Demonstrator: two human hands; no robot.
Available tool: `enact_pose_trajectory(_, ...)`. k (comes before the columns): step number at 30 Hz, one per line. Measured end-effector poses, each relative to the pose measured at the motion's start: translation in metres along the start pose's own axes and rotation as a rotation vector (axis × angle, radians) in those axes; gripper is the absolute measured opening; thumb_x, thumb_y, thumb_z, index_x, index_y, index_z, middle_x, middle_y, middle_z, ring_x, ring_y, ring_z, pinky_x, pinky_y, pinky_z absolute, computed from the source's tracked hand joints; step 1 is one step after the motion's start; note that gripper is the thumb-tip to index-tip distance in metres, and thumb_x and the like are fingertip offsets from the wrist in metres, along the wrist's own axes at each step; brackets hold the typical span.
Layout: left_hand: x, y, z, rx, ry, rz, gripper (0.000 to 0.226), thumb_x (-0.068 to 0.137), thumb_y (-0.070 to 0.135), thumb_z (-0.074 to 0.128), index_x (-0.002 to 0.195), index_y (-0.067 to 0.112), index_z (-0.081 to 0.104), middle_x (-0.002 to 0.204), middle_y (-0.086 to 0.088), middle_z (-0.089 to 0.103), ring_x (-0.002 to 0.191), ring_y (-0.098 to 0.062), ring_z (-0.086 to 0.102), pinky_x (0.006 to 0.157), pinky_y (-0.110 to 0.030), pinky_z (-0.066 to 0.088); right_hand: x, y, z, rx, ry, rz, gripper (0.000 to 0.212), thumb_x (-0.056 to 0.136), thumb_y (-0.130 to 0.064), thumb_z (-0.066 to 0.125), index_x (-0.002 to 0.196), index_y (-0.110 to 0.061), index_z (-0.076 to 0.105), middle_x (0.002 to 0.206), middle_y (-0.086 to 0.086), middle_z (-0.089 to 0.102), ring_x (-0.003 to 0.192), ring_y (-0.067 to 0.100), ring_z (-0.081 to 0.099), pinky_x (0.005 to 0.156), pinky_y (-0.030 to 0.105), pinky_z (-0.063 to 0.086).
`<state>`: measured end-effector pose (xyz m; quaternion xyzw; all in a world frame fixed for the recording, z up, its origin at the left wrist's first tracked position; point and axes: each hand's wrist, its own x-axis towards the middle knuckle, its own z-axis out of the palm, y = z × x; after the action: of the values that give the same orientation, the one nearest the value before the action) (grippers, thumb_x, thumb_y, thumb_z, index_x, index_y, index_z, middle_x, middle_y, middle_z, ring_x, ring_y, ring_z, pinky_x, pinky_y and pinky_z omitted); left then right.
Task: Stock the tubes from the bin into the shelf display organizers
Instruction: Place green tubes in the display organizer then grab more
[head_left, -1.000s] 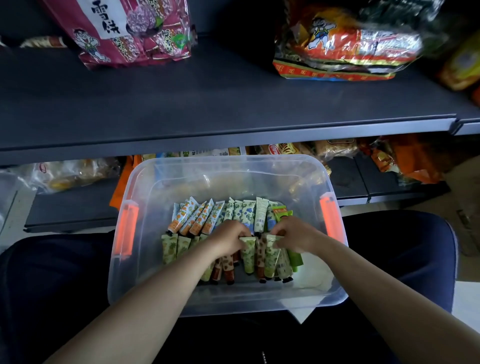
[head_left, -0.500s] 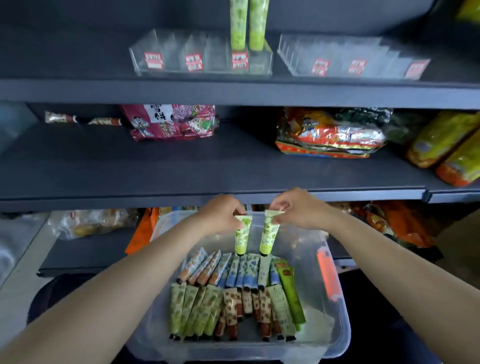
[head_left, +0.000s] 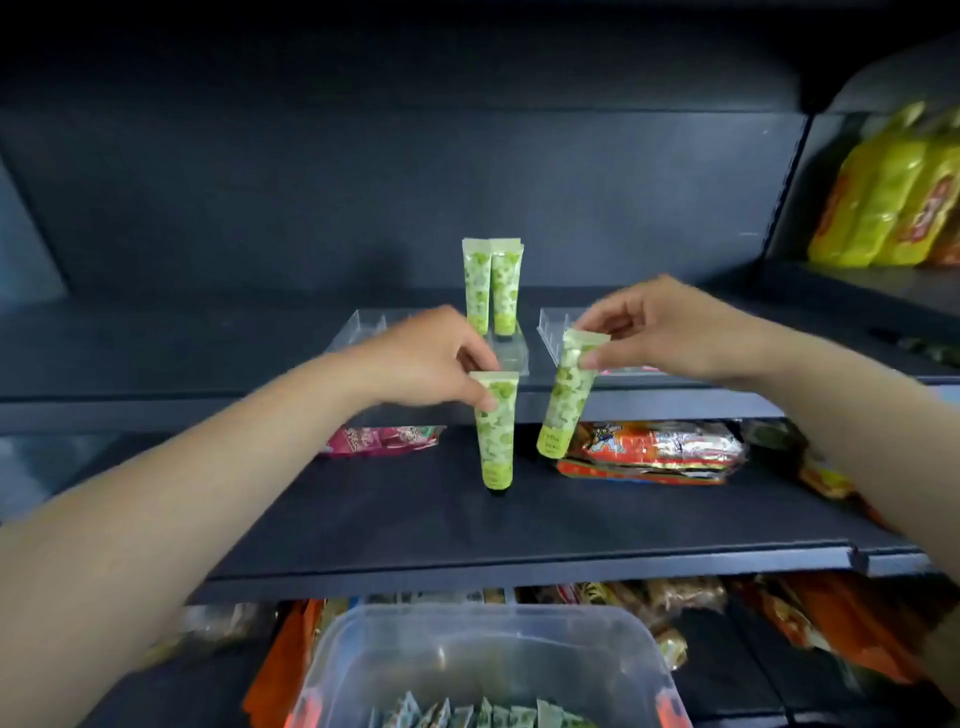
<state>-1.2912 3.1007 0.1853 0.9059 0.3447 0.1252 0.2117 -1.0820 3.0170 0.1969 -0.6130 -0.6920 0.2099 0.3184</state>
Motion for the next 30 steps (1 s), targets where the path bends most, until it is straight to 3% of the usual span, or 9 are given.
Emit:
enact_pose_trajectory(4,0.014,0.025,-0.052,-0.040,0.172,0.043,0.013,0.074,0.019,0.078,0.085,0.024,0.074,0.073,0.018,0.069,0.062,0.009,0.059,0.060,-0.003,0.042,0.022,-0.029,-0.031,-0.010,0.083,-0.087,0.011,0.077,-0.007,0.073,0.087,-0.011,0.072,0.082,0.000,0.072,0.069,0.001,0.063,0.067,0.007,0.048)
enact_pose_trajectory(6,0.023,0.031,-0.072,-0.020,0.232,0.053,0.013,0.075,0.019,0.077,0.086,0.026,0.073,0.078,0.017,0.070,0.072,0.005,0.061,0.072,-0.010,0.045,0.035,-0.037,-0.041,-0.005,0.141,-0.134,0.012,0.076,-0.005,0.074,0.084,-0.013,0.069,0.083,0.002,0.071,0.071,0.004,0.063,0.071,0.010,0.049)
enact_pose_trajectory(9,0.039,0.031,-0.092,0.046,0.257,0.044,0.013,0.077,0.018,0.075,0.089,0.022,0.073,0.088,0.010,0.071,0.086,-0.007,0.063,0.085,-0.026,0.048,0.057,-0.038,-0.048,-0.024,0.211,-0.161,0.018,0.074,-0.006,0.076,0.077,-0.020,0.065,0.087,0.008,0.071,0.077,0.010,0.062,0.078,0.026,0.050)
enact_pose_trajectory(11,0.050,0.026,-0.096,0.085,0.252,0.025,0.013,0.078,0.016,0.073,0.091,0.019,0.072,0.090,0.006,0.070,0.088,-0.011,0.063,0.087,-0.029,0.048,0.071,-0.034,-0.047,-0.052,0.247,-0.147,0.019,0.075,-0.007,0.076,0.076,-0.022,0.064,0.089,0.011,0.070,0.077,0.013,0.060,0.078,0.033,0.047)
enact_pose_trajectory(16,0.077,0.010,-0.090,0.112,0.240,-0.020,0.015,0.080,0.014,0.072,0.094,0.017,0.072,0.093,0.003,0.069,0.091,-0.014,0.062,0.087,-0.030,0.046,0.103,-0.014,-0.037,-0.050,0.268,-0.112,0.019,0.076,-0.007,0.075,0.076,-0.024,0.065,0.087,0.007,0.069,0.076,0.013,0.056,0.082,0.033,0.048)
enact_pose_trajectory(23,0.099,-0.012,-0.074,0.066,0.190,-0.036,0.017,0.083,0.015,0.069,0.100,0.017,0.071,0.085,0.011,0.065,0.075,-0.001,0.055,0.070,-0.015,0.041,0.126,0.010,-0.016,0.008,0.218,-0.056,0.012,0.080,-0.009,0.072,0.088,-0.015,0.068,0.085,0.001,0.068,0.070,0.006,0.057,0.079,0.021,0.047)
enact_pose_trajectory(30,0.108,-0.026,-0.065,0.058,0.162,-0.044,0.016,0.085,0.015,0.066,0.100,0.016,0.071,0.067,0.018,0.053,0.061,0.000,0.047,0.057,-0.014,0.034,0.139,0.015,-0.002,0.009,0.151,-0.061,0.014,0.079,-0.009,0.072,0.087,-0.019,0.068,0.094,0.007,0.070,0.079,0.013,0.059,0.084,0.026,0.049)
